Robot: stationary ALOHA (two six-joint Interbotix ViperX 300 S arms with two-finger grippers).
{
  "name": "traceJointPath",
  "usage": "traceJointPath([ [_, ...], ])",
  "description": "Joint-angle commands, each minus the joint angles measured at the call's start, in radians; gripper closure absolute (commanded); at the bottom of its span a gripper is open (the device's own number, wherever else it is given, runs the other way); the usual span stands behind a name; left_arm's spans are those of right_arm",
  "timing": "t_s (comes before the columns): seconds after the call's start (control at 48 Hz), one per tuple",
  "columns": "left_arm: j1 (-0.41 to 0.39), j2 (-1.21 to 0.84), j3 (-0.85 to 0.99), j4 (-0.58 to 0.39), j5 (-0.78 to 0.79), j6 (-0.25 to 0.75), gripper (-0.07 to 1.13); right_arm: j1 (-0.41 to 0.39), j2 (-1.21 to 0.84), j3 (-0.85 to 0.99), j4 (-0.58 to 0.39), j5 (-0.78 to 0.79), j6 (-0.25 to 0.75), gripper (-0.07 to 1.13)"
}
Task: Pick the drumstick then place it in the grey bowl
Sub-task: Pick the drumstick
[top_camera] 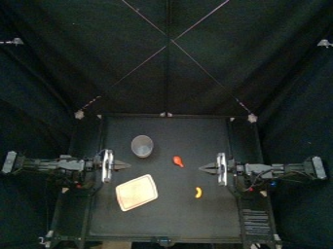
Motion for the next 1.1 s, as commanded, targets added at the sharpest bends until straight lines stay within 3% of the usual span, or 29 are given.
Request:
traceJointPath([
  [0.021, 0.029, 0.015, -0.012, -0.005, -0.002, 0.003, 1.05, -0.032, 0.049, -0.006, 0.005, 0.002, 0.005, 0.98],
  [0.229, 0.052, 0.018, -0.008, -0.005, -0.002, 0.0, 1.06, -0.13, 0.21, -0.023, 0.046, 0.089, 0.038, 0.98],
  [0.438, 0.074, 0.02, 0.014, -0.006, -0.003, 0.003, 1.06, -0.238, 0.383, -0.08, 0.112, 0.302, 0.04, 0.98],
  [0.771, 0.097, 0.023, 0.023, -0.006, -0.008, -0.002, 1.06, -0.259, 0.641, -0.227, 0.147, 0.371, 0.041, 0.95],
  [0.938, 0.098, 0.023, 0.031, -0.005, -0.008, 0.0, 1.06, -0.276, 0.75, -0.281, 0.158, 0.371, 0.043, 0.79],
  [1.104, 0.097, 0.023, 0.032, -0.005, -0.009, 0.002, 1.06, -0.293, 0.838, -0.334, 0.169, 0.371, 0.043, 0.46],
])
